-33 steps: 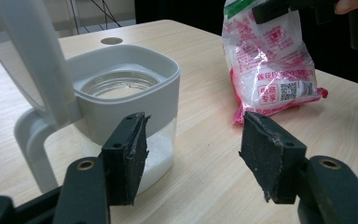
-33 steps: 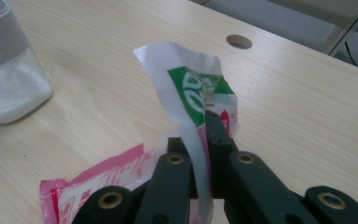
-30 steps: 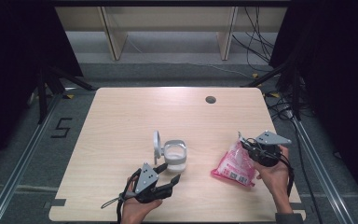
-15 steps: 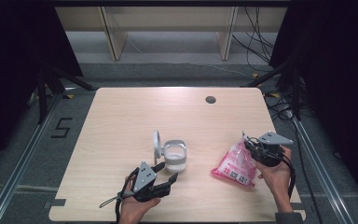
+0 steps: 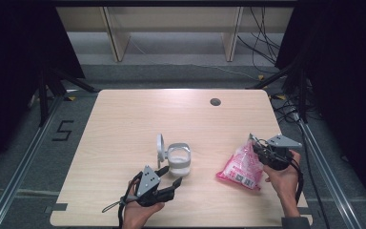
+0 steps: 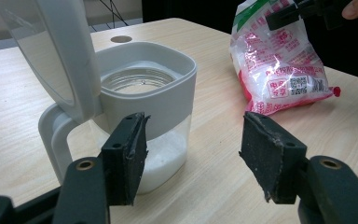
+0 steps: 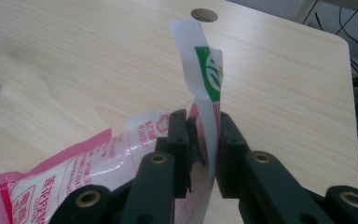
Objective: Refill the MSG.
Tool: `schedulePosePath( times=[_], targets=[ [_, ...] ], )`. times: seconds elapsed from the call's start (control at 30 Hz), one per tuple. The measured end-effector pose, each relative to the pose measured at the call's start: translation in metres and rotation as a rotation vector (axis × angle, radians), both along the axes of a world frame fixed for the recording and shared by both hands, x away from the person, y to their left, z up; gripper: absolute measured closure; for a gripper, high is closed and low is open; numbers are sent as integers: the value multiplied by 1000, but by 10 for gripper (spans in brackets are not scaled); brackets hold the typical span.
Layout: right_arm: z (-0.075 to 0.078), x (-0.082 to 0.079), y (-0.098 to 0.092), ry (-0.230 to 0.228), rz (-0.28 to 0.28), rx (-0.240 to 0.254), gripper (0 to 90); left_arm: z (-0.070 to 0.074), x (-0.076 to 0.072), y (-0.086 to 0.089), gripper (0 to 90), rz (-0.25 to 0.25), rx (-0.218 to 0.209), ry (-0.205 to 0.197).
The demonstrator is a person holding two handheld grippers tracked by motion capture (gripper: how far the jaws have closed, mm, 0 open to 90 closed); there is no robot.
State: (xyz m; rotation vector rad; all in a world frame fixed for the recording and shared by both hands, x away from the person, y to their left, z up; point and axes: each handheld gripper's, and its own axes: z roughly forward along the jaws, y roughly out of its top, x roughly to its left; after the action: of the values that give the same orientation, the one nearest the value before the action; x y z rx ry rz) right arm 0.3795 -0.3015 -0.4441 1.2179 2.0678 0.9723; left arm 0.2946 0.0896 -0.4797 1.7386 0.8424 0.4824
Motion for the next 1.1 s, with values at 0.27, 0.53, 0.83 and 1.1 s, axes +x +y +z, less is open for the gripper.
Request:
schedulePosePath(
  times=[0.27,0.53,0.83,1.1],
  targets=[
    [1,-3,2,29,-72,27,699,0,0,1,399,1,4,0],
    [2,-4,0,-10,-93,15,599,0,1,3,399,-5,33,-20],
    [7,-13,-5,-43,-168,53,479,0,1,5,399,19,6,-3],
    [9,-22,-3,-65,-218,89,451,0,2,9,400,36,6,1]
  ],
)
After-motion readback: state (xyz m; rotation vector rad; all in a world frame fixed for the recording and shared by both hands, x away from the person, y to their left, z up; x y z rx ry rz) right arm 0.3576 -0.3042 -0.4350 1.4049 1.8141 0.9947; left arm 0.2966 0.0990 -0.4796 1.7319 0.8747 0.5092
